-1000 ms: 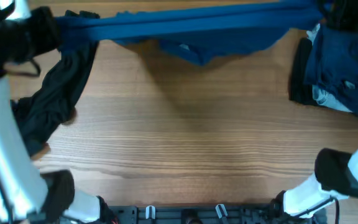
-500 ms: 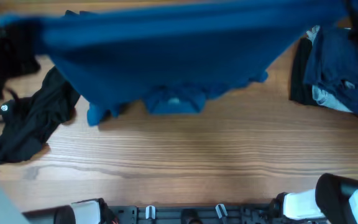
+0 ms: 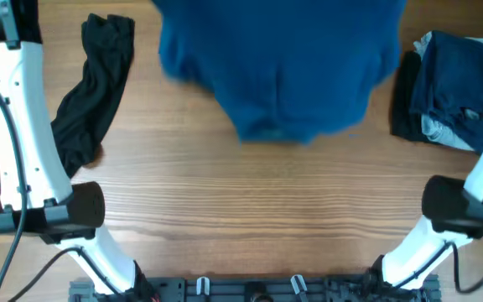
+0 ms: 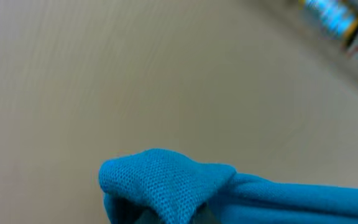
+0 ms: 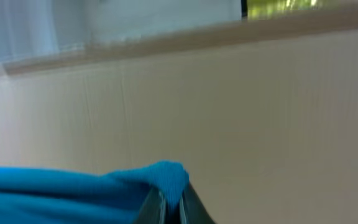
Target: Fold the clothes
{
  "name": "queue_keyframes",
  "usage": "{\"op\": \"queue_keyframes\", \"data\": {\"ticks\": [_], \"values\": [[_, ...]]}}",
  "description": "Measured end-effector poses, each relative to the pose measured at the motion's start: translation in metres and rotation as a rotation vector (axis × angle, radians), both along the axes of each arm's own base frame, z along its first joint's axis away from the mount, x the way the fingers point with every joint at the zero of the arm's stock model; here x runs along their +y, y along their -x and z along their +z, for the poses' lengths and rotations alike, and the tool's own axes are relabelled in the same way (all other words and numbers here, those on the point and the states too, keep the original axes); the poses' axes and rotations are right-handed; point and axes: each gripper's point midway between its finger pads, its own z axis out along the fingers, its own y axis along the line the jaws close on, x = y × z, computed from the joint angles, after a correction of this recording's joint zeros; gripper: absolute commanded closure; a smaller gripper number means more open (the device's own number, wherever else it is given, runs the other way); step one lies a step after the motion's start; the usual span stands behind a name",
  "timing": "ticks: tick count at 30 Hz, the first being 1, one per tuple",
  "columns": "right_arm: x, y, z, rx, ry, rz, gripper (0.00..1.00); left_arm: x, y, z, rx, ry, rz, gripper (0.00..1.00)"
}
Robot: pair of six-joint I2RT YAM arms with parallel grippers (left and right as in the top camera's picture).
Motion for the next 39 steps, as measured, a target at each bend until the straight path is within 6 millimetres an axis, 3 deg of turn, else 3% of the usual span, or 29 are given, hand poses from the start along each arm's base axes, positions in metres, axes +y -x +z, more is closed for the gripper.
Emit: {"op": "queue_keyframes", "data": {"ticks": [1, 3, 7, 11, 15, 17, 20, 24, 26, 28, 33, 36, 39], "values": [[-0.002, -0.003, 0.005, -0.040, -0.020, 0.005, 0.96, -0.001, 0.006, 0.020, -0.086, 0.003, -0.004, 0.96], [-0.004, -0.006, 0.010, -0.071, -0.052, 0.012, 0.96, -0.002, 0.016, 0.040, -0.158, 0.007, -0.009, 0.96], [-0.006, -0.011, 0.001, -0.037, -0.041, -0.007, 0.96, -0.003, 0.017, 0.036, -0.133, 0.006, -0.015, 0.96], [-0.010, -0.039, -0.053, 0.155, -0.011, -0.028, 0.96, -0.005, 0.004, -0.022, 0.109, -0.035, -0.022, 0.96], [-0.007, -0.073, -0.139, 0.416, 0.007, 0.007, 0.96, -0.003, 0.003, -0.093, 0.379, -0.077, -0.015, 0.96], [-0.007, -0.081, -0.172, 0.510, 0.017, 0.021, 0.96, -0.003, 0.006, -0.122, 0.493, -0.080, -0.019, 0.96], [-0.004, -0.081, -0.193, 0.576, 0.031, 0.039, 0.96, -0.002, 0.011, -0.145, 0.589, -0.083, -0.015, 0.96], [0.001, -0.058, -0.202, 0.676, 0.034, 0.055, 0.96, 0.004, 0.026, -0.173, 0.720, -0.071, -0.007, 0.96], [0.003, -0.034, -0.207, 0.755, 0.039, 0.056, 0.96, 0.006, 0.039, -0.184, 0.788, -0.074, -0.001, 0.96], [0.001, -0.006, -0.206, 0.820, 0.037, 0.050, 0.96, 0.006, 0.066, -0.191, 0.874, -0.069, 0.000, 0.96], [-0.006, 0.078, -0.209, 1.018, -0.013, 0.013, 0.96, 0.001, 0.138, -0.184, 0.993, -0.059, 0.004, 0.96], [-0.006, 0.117, -0.210, 1.092, -0.022, -0.020, 0.96, 0.001, 0.178, -0.190, 1.089, -0.048, 0.005, 0.96], [-0.008, 0.135, -0.216, 1.147, -0.016, -0.055, 0.96, 0.001, 0.185, -0.191, 1.098, -0.057, 0.004, 0.96]]}}
